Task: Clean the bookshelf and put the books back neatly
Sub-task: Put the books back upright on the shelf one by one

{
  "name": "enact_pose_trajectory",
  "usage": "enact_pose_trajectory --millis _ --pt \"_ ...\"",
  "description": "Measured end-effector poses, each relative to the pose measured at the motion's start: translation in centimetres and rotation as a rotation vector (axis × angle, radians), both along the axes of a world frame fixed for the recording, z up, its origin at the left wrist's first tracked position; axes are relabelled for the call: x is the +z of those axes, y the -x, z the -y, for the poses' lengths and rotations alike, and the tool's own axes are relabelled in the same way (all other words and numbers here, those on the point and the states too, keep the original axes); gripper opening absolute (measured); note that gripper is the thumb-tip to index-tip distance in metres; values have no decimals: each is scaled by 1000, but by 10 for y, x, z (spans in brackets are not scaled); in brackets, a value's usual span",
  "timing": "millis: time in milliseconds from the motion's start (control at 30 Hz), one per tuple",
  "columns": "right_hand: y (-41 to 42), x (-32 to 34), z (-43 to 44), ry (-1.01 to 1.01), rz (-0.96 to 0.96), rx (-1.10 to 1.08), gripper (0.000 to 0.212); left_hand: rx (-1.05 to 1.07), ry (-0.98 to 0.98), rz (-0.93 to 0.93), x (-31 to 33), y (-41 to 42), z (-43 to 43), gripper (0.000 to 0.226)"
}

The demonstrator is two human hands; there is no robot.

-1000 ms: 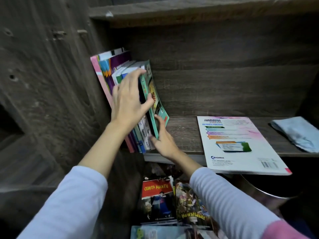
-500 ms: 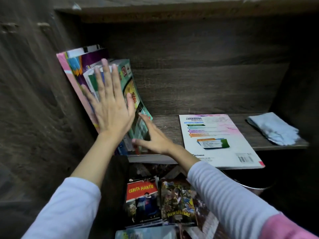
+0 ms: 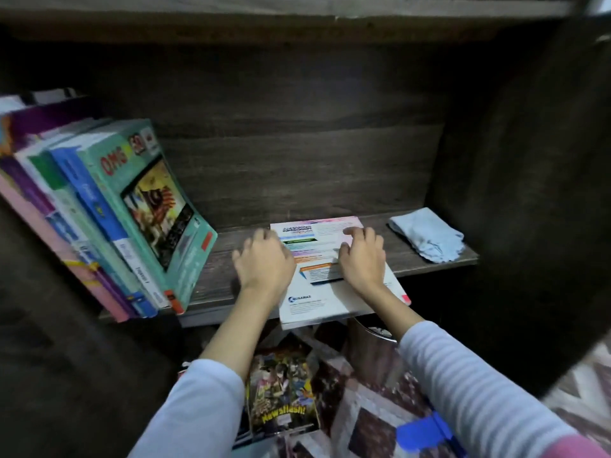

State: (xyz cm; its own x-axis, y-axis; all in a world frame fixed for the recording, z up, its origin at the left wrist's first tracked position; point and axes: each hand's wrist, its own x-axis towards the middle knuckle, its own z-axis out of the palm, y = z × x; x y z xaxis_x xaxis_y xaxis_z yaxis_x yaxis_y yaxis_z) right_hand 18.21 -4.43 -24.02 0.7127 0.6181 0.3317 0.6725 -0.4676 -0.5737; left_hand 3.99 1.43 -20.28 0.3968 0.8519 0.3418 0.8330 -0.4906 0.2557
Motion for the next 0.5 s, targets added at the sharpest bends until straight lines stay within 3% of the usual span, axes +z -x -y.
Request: enact_pose_trajectory --millis 100,200,367,500 --pt "-18 -7 18 177 -25 -133 41 63 234 -167 -14 -12 5 37" --pt "-29 -14 33 283 -68 -181 48 120 245 -241 -28 -15 5 46" --pt "-32 -16 43 265 -248 -122 54 134 312 -206 -33 -18 4 47" --pt "-39 -7 42 223 -482 -139 70 140 459 -9 -38 -20 5 42"
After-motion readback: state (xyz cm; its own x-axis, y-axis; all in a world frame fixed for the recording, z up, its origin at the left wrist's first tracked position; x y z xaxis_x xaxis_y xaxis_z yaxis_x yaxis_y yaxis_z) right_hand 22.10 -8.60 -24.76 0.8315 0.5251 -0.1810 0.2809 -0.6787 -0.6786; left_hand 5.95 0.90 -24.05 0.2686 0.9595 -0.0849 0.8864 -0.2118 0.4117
